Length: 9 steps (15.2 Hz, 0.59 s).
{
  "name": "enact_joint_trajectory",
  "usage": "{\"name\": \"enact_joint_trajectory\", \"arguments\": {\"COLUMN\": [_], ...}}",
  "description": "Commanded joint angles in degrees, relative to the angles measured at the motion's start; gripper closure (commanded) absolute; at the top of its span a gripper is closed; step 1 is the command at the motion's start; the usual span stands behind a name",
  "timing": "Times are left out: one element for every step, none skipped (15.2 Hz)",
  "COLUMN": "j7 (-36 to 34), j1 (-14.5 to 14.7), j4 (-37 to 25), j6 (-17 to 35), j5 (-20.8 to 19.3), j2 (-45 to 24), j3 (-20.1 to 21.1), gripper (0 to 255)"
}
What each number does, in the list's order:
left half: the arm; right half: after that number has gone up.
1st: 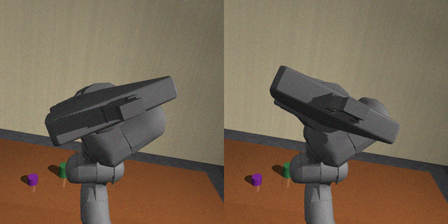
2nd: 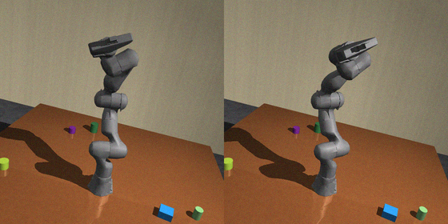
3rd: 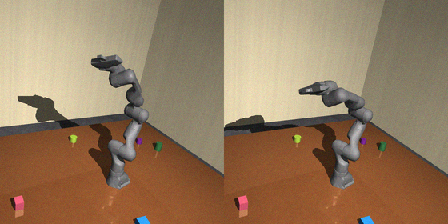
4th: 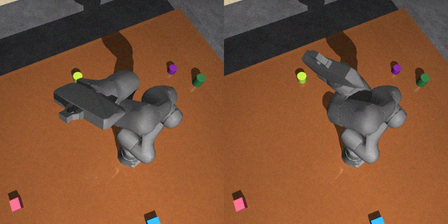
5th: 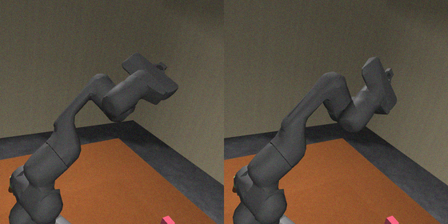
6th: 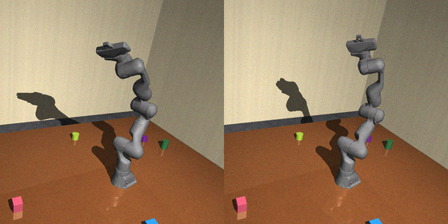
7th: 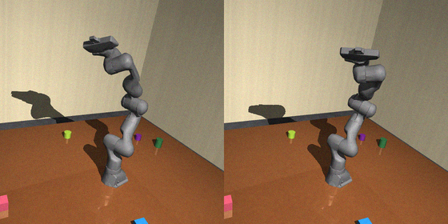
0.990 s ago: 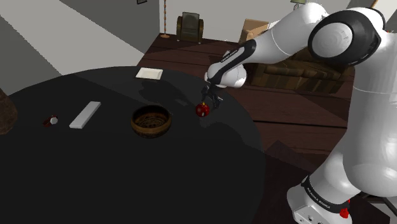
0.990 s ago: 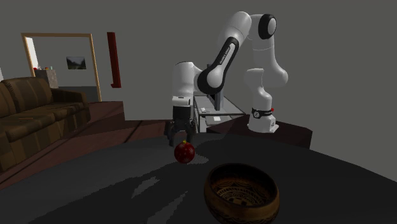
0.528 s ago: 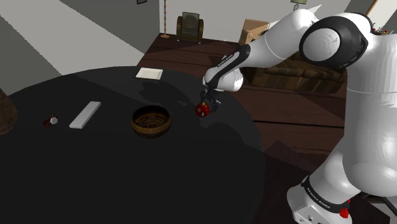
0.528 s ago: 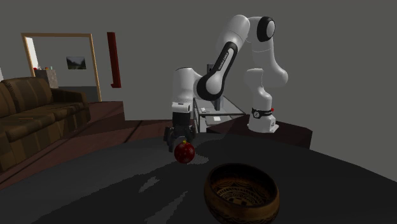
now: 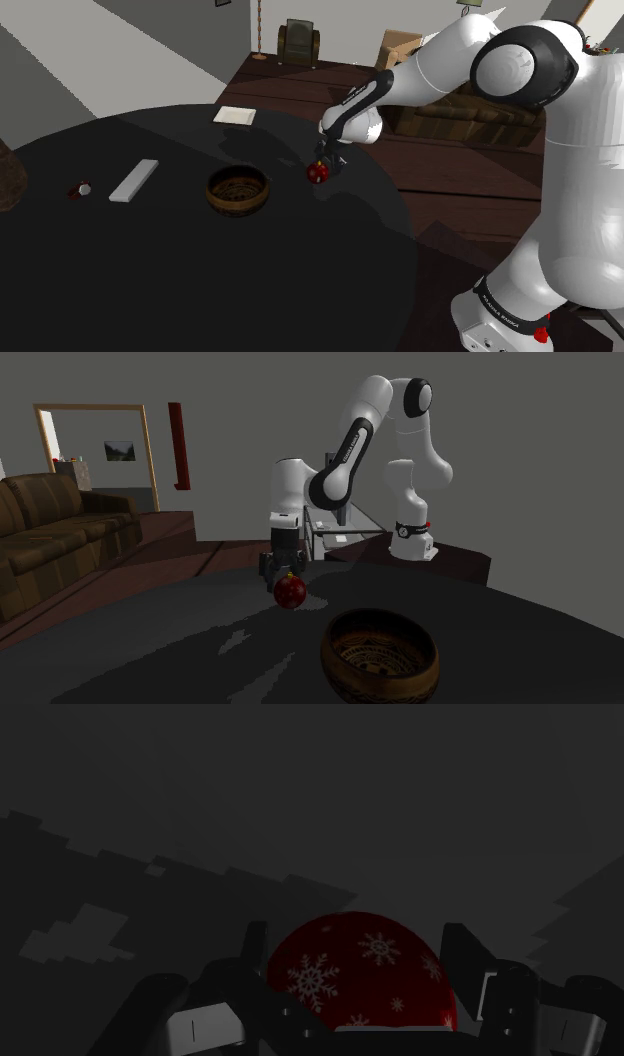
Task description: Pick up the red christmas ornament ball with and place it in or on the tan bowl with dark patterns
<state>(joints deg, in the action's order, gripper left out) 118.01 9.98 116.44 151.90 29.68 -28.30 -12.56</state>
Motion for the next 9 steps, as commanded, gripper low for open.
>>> {"name": "enact_joint_trajectory", "arguments": {"j7": [0.0,0.0,0.0,0.0,-0.1,0.0,-0.4,-0.8,-1.1], "j1": [0.0,0.1,0.1,0.0,0.1,0.0,0.3,0.5,0.7], "j4": [0.0,0.0,0.0,0.0,0.0,0.0,0.1,0.2,0.2], "j6": [0.0,0.0,0.0,-0.1,-0.1,0.0,-0.5,-1.0,-1.5], "j5": [0.0,0.0,0.0,0.0,0.0,0.0,-0.4,-0.8,-1.2], "j2": [0.0,0.0,0.0,0.0,0.0,-0.1,0.6,1.2,1.8], "j3": [0.1,0.0,0.0,0.0,0.0,0.1,-0.3,-0.6,-0.9], "gripper": [255,255,255,255,255,255,255,255,255]}}
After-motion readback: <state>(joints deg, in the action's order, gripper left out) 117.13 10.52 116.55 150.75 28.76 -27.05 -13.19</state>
